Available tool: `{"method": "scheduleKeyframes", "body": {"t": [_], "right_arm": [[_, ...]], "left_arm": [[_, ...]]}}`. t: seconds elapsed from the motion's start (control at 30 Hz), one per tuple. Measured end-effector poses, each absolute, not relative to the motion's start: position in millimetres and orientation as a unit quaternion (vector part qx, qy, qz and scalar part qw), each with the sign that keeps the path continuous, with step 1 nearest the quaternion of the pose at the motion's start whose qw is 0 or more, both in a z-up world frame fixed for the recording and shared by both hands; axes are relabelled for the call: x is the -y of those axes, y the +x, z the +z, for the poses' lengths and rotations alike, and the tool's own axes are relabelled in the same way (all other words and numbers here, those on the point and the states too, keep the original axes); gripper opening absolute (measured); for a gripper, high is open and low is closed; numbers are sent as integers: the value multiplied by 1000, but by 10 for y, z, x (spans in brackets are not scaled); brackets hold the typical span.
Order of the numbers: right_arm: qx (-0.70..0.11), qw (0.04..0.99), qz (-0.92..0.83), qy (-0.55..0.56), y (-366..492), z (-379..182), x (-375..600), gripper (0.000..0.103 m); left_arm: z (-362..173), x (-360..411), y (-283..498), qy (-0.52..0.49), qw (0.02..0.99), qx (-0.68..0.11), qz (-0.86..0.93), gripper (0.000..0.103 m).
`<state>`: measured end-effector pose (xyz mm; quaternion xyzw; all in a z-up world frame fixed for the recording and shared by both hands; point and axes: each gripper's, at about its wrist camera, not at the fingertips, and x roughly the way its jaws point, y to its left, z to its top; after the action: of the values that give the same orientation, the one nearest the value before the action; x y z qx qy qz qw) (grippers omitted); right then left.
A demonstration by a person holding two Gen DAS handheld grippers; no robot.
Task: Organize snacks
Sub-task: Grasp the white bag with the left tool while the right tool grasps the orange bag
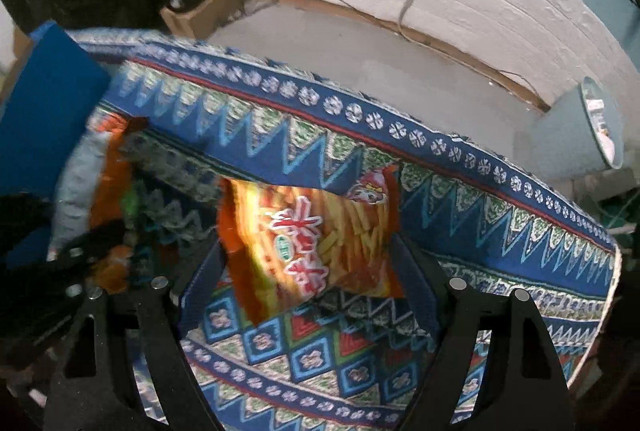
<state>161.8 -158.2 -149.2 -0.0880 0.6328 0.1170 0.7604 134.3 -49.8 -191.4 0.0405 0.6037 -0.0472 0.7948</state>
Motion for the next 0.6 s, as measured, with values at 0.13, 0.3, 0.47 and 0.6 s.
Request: {"method": "scheduleKeyframes", "body": {"t": [0.13,0.3,0.47,0.6], "right_arm": [[-640,757,98,-89,1670,-1650,1624,82],[-643,757,86,-84,1665,-1777,1721,80],[-636,762,86,-90,1609,-1715,1754,55],[-633,766,86,-74,1566,-1660,1808,47]], "left_arm": [[-1917,562,1320,55,796,-601,-49,37],[-1931,623,1324,62,796,-600,-56,37],[-1921,685,1273,74,797,-596,-60,36],[-1872,725,1201,84,800,-591,-60,36]]}}
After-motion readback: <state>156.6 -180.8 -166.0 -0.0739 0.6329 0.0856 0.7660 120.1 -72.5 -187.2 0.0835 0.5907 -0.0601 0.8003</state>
